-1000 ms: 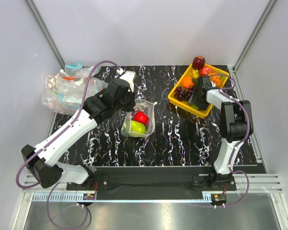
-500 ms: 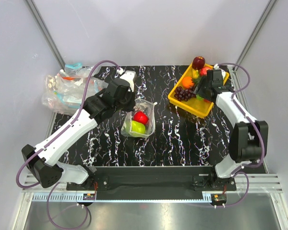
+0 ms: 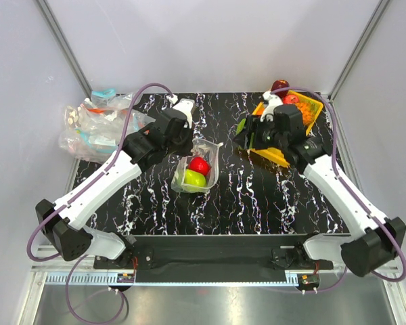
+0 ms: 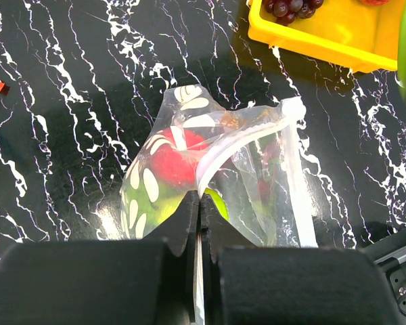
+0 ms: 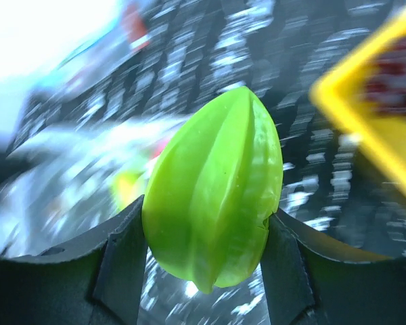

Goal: Place the food in the zip-top bag and seal the zipper
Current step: Place the fake fruit in the zipper food storage bag.

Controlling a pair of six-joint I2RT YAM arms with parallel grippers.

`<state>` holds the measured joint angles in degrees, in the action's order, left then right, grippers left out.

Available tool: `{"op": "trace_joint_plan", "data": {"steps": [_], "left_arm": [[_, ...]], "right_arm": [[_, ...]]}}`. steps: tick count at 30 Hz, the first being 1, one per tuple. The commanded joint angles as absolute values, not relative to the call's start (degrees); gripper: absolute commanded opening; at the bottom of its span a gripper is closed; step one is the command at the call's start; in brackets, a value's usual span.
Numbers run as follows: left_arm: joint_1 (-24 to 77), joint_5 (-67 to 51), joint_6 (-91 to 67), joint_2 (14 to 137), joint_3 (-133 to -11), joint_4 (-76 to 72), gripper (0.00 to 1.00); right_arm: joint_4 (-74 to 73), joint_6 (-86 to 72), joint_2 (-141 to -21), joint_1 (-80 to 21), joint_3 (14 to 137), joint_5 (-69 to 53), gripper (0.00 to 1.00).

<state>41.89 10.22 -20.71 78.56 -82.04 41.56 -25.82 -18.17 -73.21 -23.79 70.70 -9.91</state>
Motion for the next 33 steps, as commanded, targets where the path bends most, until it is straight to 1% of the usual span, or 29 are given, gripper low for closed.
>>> {"op": "trace_joint_plan", "data": {"steps": [1, 6, 11, 18, 25, 28, 30, 33], "left_arm": [[41.66, 9.32, -20.13, 78.57, -84.37, 39.81, 0.0], [41.57, 9.05, -20.21, 78.22, -84.38, 39.9, 0.0], [41.22, 8.7, -20.39, 78.22, -84.46, 39.9, 0.0], [41.04, 8.18, -20.57, 78.13, -84.2, 39.73, 0.0], [40.61, 6.59, -20.83, 77.87, -83.67, 38.94, 0.0], [40.52, 5.8, -21.09, 77.78, -83.24, 38.5, 0.0], [40.43, 5.19, -21.27, 77.78, -83.14, 37.97, 0.0], [40.43, 4.22, -21.45, 78.05, -83.06, 37.53, 0.0]], "right_arm": [[-27.68, -17.05, -69.35, -27.15, 70.14, -19.94, 0.43], [-32.61, -17.22, -69.43, -34.17, 71.37, -23.46, 0.42], [-28.57, -20.47, -69.43, -37.35, 68.56, -29.44, 0.41], [-23.56, -24.17, -74.52, -38.85, 69.17, -31.02, 0.41], [-20.05, -28.64, -79.53, -40.52, 70.49, -29.36, 0.41], [-17.59, -30.58, -79.98, -40.69, 70.31, -28.39, 0.43], [-16.96, -31.81, -80.07, -40.96, 70.4, -27.43, 0.47], [-17.05, -32.52, -80.33, -41.13, 70.75, -25.05, 0.48]]}}
